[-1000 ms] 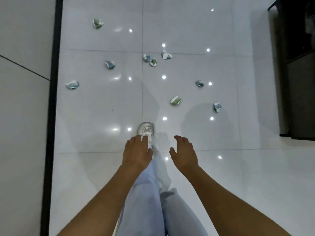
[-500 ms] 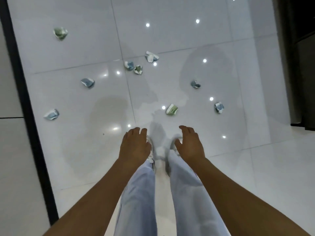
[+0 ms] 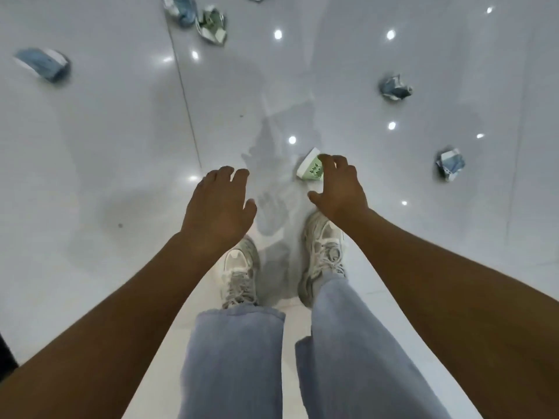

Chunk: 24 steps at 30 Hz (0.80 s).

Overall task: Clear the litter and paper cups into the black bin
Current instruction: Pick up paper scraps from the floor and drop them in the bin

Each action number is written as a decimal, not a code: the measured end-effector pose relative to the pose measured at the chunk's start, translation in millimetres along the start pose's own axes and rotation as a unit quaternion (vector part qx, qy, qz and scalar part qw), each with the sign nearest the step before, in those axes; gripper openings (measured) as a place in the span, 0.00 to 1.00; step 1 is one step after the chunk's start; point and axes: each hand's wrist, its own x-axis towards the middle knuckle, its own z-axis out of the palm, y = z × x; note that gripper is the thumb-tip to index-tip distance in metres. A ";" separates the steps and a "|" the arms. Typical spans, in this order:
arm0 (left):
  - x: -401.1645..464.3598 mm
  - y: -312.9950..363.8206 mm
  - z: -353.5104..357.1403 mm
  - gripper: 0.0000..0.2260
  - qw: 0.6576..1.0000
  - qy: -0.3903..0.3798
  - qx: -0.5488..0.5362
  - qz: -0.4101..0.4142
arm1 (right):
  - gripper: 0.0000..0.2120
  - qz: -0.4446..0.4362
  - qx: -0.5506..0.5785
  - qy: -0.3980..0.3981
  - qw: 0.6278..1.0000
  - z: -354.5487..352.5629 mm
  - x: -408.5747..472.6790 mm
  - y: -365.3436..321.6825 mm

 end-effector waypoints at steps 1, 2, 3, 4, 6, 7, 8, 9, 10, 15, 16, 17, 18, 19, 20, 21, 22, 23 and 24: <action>14.7 -1.6 14.6 0.22 1.000 -0.001 -0.003 0.003 | 0.34 -0.003 -0.003 -0.001 1.000 12.1 21.2 4.9; 28.4 -3.3 28.6 0.22 1.000 -0.002 -0.007 0.005 | 0.35 -0.006 -0.008 -0.001 1.000 23.7 40.8 9.3; 40.6 -5.1 41.9 0.22 1.000 -0.004 -0.011 0.006 | 0.36 -0.008 -0.015 0.000 1.000 35.0 58.1 13.5; 52.0 -6.8 54.0 0.22 1.000 -0.007 -0.015 0.008 | 0.38 -0.009 -0.026 0.003 1.000 45.4 73.1 17.7; 70.1 -10.3 74.2 0.22 1.000 -0.015 -0.022 0.010 | 0.40 -0.008 -0.048 0.015 0.999 64.3 94.8 25.9; 76.8 -11.8 82.5 0.22 0.999 -0.019 -0.025 0.010 | 0.41 -0.006 -0.057 0.029 0.998 72.5 102.2 29.5; 82.3 -13.1 89.4 0.23 0.999 -0.023 -0.026 0.010 | 0.40 -0.004 -0.063 0.050 0.997 79.3 107.5 33.0; 86.7 -14.0 94.7 0.23 0.999 -0.028 -0.027 0.010 | 0.39 -0.005 -0.064 0.075 0.995 84.4 111.3 35.9; 90.0 -13.9 98.4 0.23 0.999 -0.034 -0.027 0.012 | 0.38 -0.007 -0.059 0.095 0.994 87.8 113.3 38.2; 90.3 0.7 88.1 0.23 0.998 -0.046 -0.033 0.014 | 0.44 -0.037 0.017 0.064 0.997 83.1 93.8 35.0; 88.1 5.5 80.8 0.23 0.998 -0.044 -0.032 0.020 | 0.45 -0.046 0.021 0.059 0.997 78.8 83.6 30.8; 84.7 10.9 72.6 0.24 0.998 -0.043 -0.027 0.026 | 0.46 -0.055 0.024 0.054 0.997 73.5 71.9 26.0; 80.5 16.8 63.6 0.25 0.998 -0.043 -0.019 0.034 | 0.47 -0.063 0.027 0.052 0.996 66.9 58.8 21.0; 75.4 23.7 53.9 0.26 0.998 -0.046 -0.006 0.043 | 0.48 -0.069 0.033 0.051 0.996 58.9 45.1 16.4; 69.6 31.2 44.1 0.29 0.997 -0.051 0.011 0.053 | 0.49 -0.074 0.040 0.051 0.995 49.9 30.7 12.3; 63.0 39.5 34.1 0.31 0.996 -0.060 0.032 0.064 | 0.49 -0.082 0.050 0.052 0.994 39.7 16.4 8.7; 55.7 47.8 23.9 0.34 0.993 -0.070 0.053 0.079 | 0.50 -0.089 0.059 0.052 0.993 28.8 2.3 5.4; 47.9 56.4 13.2 0.37 0.989 -0.082 0.071 0.096 | 0.50 -0.092 0.069 0.052 0.992 16.9 -11.5 2.0; 39.5 64.5 1.9 0.39 0.986 -0.093 0.081 0.112 | 0.50 -0.091 0.078 0.053 0.991 4.2 -24.9 -1.3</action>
